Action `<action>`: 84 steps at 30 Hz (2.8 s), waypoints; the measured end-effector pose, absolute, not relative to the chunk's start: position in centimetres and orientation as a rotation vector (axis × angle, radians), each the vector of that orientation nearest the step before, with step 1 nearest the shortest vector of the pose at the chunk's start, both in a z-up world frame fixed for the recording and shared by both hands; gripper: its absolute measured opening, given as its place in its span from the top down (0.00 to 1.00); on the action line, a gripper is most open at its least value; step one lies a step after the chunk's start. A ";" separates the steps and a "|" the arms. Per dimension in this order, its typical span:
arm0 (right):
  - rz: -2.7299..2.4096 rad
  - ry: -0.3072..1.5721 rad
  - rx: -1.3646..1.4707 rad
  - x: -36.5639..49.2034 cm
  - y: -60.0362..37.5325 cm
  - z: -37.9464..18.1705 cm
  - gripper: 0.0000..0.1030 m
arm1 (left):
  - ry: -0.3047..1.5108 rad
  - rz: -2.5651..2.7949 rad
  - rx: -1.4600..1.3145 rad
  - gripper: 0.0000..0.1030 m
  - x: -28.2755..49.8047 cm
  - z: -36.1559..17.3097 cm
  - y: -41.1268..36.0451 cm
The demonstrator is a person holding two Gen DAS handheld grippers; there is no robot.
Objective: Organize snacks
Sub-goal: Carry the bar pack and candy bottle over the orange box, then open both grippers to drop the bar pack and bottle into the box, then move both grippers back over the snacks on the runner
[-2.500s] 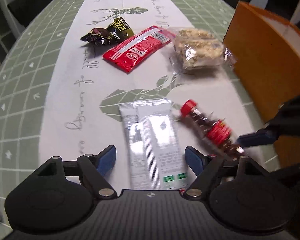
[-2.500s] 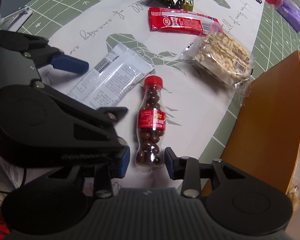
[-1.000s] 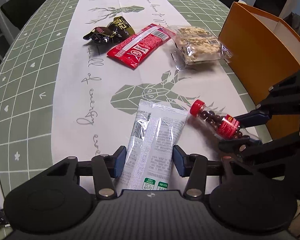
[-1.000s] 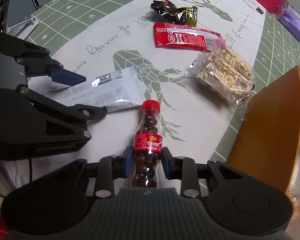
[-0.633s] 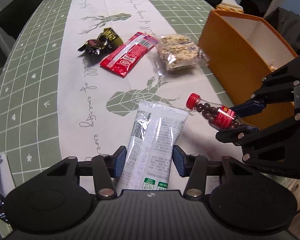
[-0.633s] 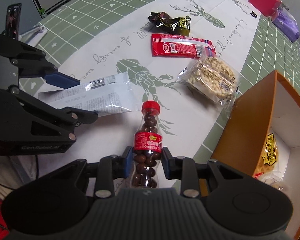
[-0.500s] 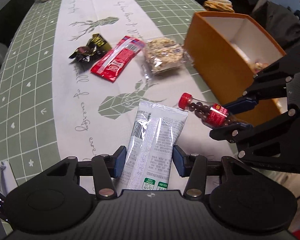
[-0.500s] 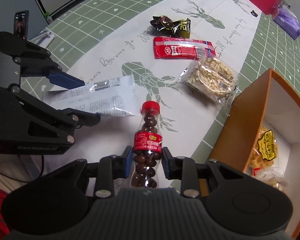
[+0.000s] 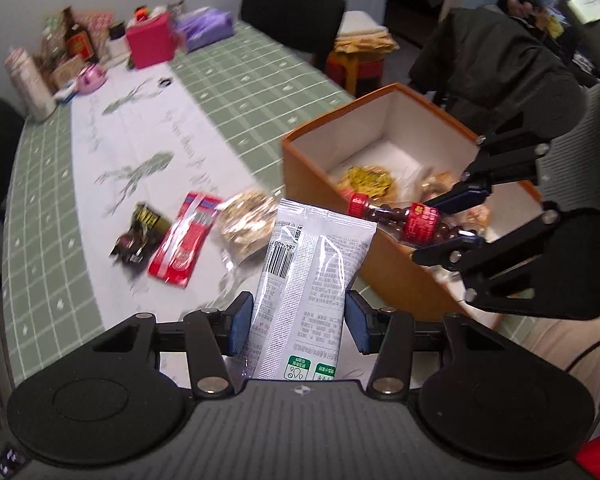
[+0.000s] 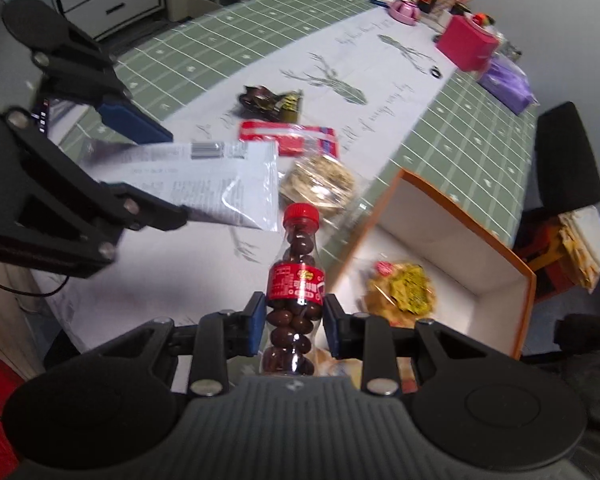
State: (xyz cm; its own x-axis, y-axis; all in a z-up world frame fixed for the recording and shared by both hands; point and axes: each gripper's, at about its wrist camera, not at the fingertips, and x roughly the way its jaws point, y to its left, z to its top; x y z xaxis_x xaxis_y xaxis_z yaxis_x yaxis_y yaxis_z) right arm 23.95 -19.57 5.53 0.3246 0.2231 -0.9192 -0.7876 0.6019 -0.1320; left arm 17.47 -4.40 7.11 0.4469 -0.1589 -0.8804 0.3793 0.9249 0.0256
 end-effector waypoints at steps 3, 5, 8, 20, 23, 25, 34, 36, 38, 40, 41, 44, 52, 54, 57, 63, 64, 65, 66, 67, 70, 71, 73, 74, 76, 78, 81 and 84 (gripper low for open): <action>0.679 1.064 -0.650 24.7 -21.8 4.7 0.72 | 1.038 -0.390 0.275 0.45 17.8 7.2 -6.8; 0.649 1.084 -0.649 25.0 -23.3 3.9 0.72 | 1.040 -0.426 0.297 0.45 18.3 7.0 -8.6; 0.615 1.112 -0.647 25.4 -25.3 2.8 0.72 | 1.035 -0.484 0.344 0.45 18.9 6.3 -11.4; 0.534 1.215 -0.656 26.8 -31.6 -2.0 0.72 | 1.095 -0.601 0.411 0.45 22.2 1.4 -19.1; 0.549 1.230 -0.639 27.1 -31.8 -2.9 0.72 | 1.108 -0.580 0.414 0.45 22.6 -0.2 -19.9; 0.566 1.237 -0.630 27.3 -31.6 -3.5 0.72 | 1.133 -0.569 0.391 0.45 22.9 -1.2 -20.1; 0.648 1.277 -0.660 27.5 -30.6 -6.5 0.72 | 1.187 -0.519 0.349 0.46 22.8 -3.8 -20.4; 0.651 1.287 -0.671 27.5 -30.5 -6.9 0.72 | 1.211 -0.526 0.335 0.45 22.9 -4.1 -20.3; 0.648 1.290 -0.677 27.4 -30.5 -7.1 0.71 | 1.216 -0.529 0.331 0.45 22.9 -4.3 -20.3; 0.639 1.289 -0.682 27.4 -30.6 -7.2 0.68 | 1.219 -0.529 0.330 0.45 22.9 -4.3 -20.3; 0.637 1.289 -0.683 27.4 -30.6 -7.2 0.68 | 1.221 -0.532 0.333 0.45 22.9 -4.3 -20.3; 0.622 1.286 -0.691 27.4 -30.7 -7.3 0.62 | 1.235 -0.537 0.320 0.45 22.9 -4.4 -20.1; 0.580 1.274 -0.669 27.6 -31.5 -6.6 0.46 | 1.222 -0.516 0.284 0.27 22.7 -3.9 -19.2; 0.569 1.267 -0.666 27.6 -31.6 -6.1 0.41 | 1.209 -0.511 0.276 0.25 22.5 -3.5 -18.9; 0.563 1.255 -0.675 27.4 -31.6 -5.2 0.40 | 1.194 -0.512 0.259 0.23 22.1 -2.6 -18.4; 0.564 1.216 -0.722 26.3 -30.8 -3.4 0.36 | 1.142 -0.501 0.254 0.22 20.9 -0.7 -17.4; 0.565 1.211 -0.729 26.1 -30.6 -3.1 0.36 | 1.137 -0.500 0.250 0.22 20.6 -0.5 -17.1; 0.566 1.208 -0.738 25.9 -30.3 -2.9 0.36 | 1.140 -0.500 0.242 0.22 20.5 -0.3 -16.8; 0.567 1.201 -0.753 25.7 -30.0 -2.6 0.36 | 1.146 -0.501 0.229 0.23 20.3 -0.2 -16.4; 0.567 1.191 -0.770 25.4 -29.7 -2.2 0.36 | 1.155 -0.504 0.210 0.24 20.2 0.1 -15.9; 0.573 1.153 -0.785 24.8 -28.8 -1.0 0.36 | 1.149 -0.501 0.187 0.25 19.6 1.2 -14.4; 0.574 1.137 -0.783 24.7 -28.6 -0.5 0.35 | 1.140 -0.495 0.188 0.25 19.4 1.6 -13.9; 0.574 1.100 -0.779 24.5 -27.8 0.5 0.35 | 1.123 -0.478 0.184 0.25 19.0 2.4 -12.8; 0.575 1.081 -0.772 24.5 -27.4 1.0 0.35 | 1.119 -0.472 0.179 0.25 19.0 2.8 -12.1; 0.576 1.048 -0.755 24.5 -26.6 1.8 0.35 | 1.113 -0.457 0.171 0.25 18.8 3.5 -10.6; 0.583 1.020 -0.733 24.6 -25.6 2.4 0.35 | 1.110 -0.430 0.168 0.25 18.8 4.0 -9.2; 0.596 0.990 -0.690 24.7 -23.9 3.2 0.35 | 1.098 -0.371 0.168 0.25 18.9 4.6 -6.6; 0.618 0.973 -0.637 25.0 -22.3 3.7 0.35 | 1.109 -0.307 0.155 0.25 19.6 4.7 -3.8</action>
State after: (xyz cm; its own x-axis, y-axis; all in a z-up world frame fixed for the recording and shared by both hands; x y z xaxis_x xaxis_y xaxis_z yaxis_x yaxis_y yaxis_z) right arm 25.00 -22.28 3.75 0.4259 0.1864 -0.8854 -0.7221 0.6596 -0.2086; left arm 19.56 -3.75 4.70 0.4091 -0.1661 -0.8973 0.3192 0.9472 -0.0298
